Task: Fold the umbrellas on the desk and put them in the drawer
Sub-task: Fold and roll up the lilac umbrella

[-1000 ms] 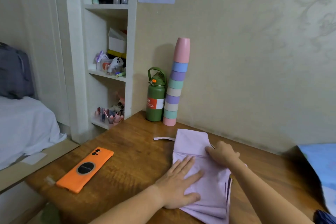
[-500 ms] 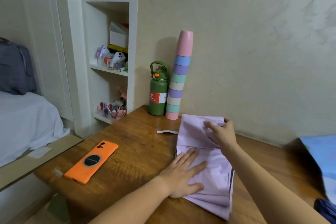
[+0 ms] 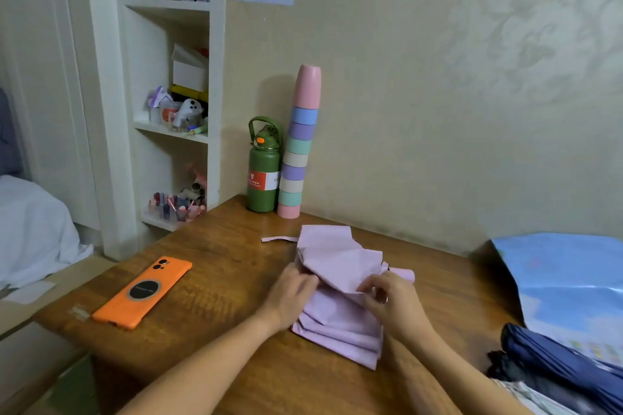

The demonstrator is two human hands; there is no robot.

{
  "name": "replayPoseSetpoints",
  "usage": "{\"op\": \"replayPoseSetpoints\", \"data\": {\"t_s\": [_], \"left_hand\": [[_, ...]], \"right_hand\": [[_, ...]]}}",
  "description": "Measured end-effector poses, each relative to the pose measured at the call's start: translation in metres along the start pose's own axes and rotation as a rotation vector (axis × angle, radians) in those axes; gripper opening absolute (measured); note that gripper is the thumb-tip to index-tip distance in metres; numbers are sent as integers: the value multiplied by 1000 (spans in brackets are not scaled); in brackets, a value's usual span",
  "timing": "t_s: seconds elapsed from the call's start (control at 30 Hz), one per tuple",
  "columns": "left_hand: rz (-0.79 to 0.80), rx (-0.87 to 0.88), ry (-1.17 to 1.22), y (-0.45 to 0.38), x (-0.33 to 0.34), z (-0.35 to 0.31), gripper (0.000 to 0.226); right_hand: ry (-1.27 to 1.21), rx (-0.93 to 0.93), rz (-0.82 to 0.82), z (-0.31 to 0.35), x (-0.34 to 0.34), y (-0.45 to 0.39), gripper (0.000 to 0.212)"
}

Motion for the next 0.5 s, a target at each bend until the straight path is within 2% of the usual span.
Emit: {"op": "replayPoseSetpoints", "data": {"t_s": [0.1, 0.17, 0.23, 0.3, 0.43, 0.5], "left_hand": [[-180, -283, 260, 7, -28, 18, 44], [-194, -455, 359, 11, -29, 28, 48], [-119, -546, 185, 9, -25, 36, 58], [-64, -625, 29, 8, -20, 40, 53], [-27, -711, 105, 12, -21, 35, 67], [4, -696, 84, 9, -20, 29, 63]], "right_hand": [[153, -101, -100, -4, -1, 18, 12], [284, -249, -138, 9, 0, 27, 14], [344, -341, -115, 18, 5, 32, 16], [376, -365, -54, 22, 13, 35, 14], [362, -377, 110, 22, 29, 39, 11], [291, -367, 200, 22, 35, 40, 11]]}}
Point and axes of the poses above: each hand's wrist, its own y-axis away from the middle knuckle, its own x-axis out of the palm, z = x × y, the point moved 10 cm from there along -y, towards the middle knuckle, and after that the axes turned 2 degrees about z, right-handed, at the moved point
